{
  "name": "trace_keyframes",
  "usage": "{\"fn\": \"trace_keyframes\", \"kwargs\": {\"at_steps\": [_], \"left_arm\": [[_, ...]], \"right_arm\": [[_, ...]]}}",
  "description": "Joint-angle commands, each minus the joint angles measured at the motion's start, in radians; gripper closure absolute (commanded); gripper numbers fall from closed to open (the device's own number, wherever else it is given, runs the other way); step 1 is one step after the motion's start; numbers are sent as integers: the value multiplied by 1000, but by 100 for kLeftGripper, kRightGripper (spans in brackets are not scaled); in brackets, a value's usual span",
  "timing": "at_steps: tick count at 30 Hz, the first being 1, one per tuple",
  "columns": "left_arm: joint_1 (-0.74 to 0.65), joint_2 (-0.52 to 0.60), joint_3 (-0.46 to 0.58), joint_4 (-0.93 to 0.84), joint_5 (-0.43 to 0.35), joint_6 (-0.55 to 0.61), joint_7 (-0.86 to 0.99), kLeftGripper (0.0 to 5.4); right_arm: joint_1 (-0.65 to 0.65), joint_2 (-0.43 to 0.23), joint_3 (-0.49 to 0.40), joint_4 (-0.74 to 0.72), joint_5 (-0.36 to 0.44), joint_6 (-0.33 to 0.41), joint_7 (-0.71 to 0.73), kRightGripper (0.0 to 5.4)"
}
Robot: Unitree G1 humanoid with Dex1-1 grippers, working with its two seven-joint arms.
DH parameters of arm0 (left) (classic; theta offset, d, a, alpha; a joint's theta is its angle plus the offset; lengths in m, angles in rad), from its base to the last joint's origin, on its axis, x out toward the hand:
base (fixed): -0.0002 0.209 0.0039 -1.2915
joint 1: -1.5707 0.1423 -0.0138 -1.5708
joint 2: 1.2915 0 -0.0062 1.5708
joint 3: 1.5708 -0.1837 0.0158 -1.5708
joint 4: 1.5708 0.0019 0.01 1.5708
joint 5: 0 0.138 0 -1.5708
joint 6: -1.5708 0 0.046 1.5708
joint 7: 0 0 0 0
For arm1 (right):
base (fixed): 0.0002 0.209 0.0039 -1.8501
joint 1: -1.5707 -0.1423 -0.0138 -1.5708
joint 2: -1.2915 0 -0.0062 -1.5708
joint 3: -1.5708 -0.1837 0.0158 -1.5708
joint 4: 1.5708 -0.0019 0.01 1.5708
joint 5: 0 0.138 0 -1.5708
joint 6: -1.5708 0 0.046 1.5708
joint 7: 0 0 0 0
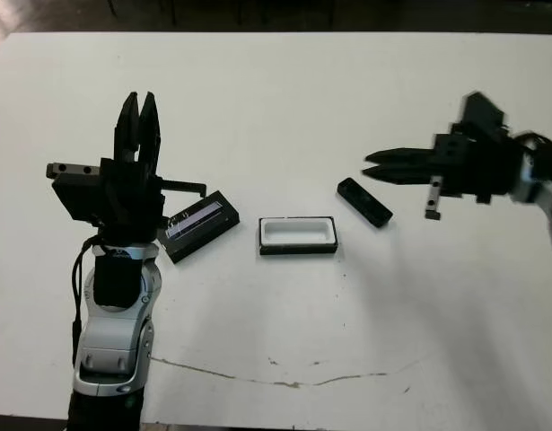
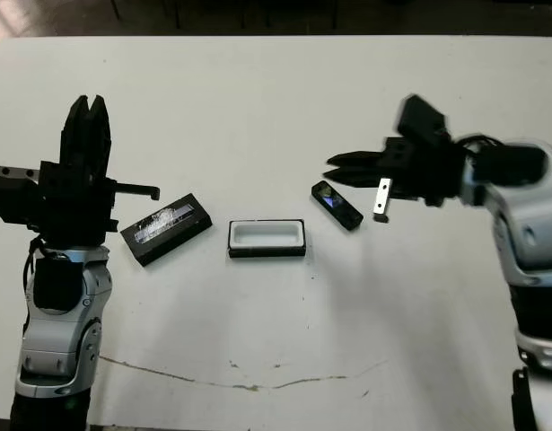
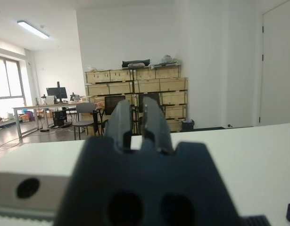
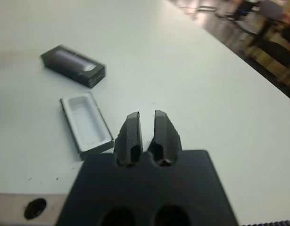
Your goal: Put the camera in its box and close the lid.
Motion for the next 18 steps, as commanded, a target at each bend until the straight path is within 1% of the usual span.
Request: {"fn": "trace_keyframes", "kwargs": {"at_steps": [1, 4, 6, 8, 9, 11, 14, 18], "left_arm": [[27, 14, 10, 7, -5, 7, -8, 539], [28, 17, 16, 8, -12, 5, -16, 539], [28, 19, 18, 8, -13, 6, -19, 539], [29, 19, 20, 7, -13, 7, -20, 539], [28, 19, 20, 6, -13, 8, -21, 539], [28, 19, 20, 6, -12, 11, -22, 539], [29, 19, 20, 6, -13, 13, -23, 540], [27, 21, 21, 9, -15, 12, -26, 540]], "right_arm": [[81, 19, -29, -16, 2, -1, -85, 540], [136, 26, -34, -76, -23, 31, -192, 540], [173, 37, -34, -104, -36, 27, -250, 540], [203, 57, -36, -106, -36, -6, -286, 540], [216, 66, -36, -108, -36, -11, -303, 540], [235, 74, -36, -122, -32, 9, -338, 540], [256, 80, -32, -139, -26, 27, -369, 504], [268, 72, -22, -159, -29, 40, -387, 418]]}}
